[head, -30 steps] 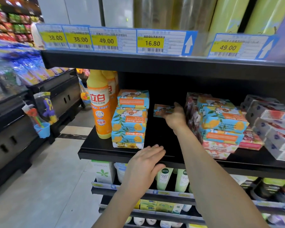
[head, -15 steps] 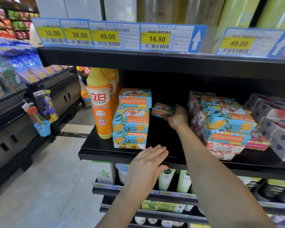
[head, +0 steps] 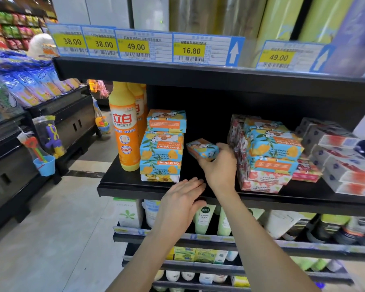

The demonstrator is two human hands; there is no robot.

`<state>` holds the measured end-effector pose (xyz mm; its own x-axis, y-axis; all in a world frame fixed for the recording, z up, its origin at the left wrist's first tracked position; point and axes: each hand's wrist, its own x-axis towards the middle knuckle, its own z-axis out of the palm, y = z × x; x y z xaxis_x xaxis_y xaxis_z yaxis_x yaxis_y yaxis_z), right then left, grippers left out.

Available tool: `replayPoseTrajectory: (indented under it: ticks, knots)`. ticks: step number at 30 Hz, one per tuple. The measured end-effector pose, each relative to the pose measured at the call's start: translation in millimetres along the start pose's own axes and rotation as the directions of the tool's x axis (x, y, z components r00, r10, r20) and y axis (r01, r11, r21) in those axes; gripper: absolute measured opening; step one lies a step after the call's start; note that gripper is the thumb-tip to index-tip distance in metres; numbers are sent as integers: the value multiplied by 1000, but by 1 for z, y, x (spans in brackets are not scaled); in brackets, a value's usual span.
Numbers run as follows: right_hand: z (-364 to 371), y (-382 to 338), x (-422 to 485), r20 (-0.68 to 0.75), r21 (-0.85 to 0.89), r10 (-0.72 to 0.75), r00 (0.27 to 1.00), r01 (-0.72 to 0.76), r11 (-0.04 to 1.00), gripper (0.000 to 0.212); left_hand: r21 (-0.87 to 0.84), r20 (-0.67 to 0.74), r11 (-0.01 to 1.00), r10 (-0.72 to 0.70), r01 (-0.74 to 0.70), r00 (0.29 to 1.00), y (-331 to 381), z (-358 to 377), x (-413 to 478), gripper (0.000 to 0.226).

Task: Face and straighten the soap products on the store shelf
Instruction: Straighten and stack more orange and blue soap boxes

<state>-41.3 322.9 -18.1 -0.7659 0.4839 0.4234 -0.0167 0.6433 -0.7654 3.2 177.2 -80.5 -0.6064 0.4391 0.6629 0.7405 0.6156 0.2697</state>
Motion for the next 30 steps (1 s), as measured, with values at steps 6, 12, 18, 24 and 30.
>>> replayPoseTrajectory:
  ticks: [6, 12, 18, 24, 30]
  knots:
    - [-31, -16, -55, -15, -4, -57, 998, 57, 998, 72, -31, 63, 998, -45, 47, 997, 3, -4, 2, 43]
    - [-67, -14, -86, 33, 195, -69, 997, 61, 979, 72, -73, 151, 993, -78, 90, 985, 13, -17, 1, 47]
    - [-116, 1, -102, 233, 562, -22, 972, -116, 819, 68, -449, 228, 793, -344, 412, 911, 39, -65, -8, 41]
    - [-138, 11, -106, 328, 664, -156, 932, -110, 739, 71, -815, 431, 200, -418, 544, 799, 52, -86, -12, 45]
    - [-141, 11, -108, 431, 657, -224, 874, -134, 742, 70, -846, 461, 35, -456, 533, 761, 60, -89, -8, 47]
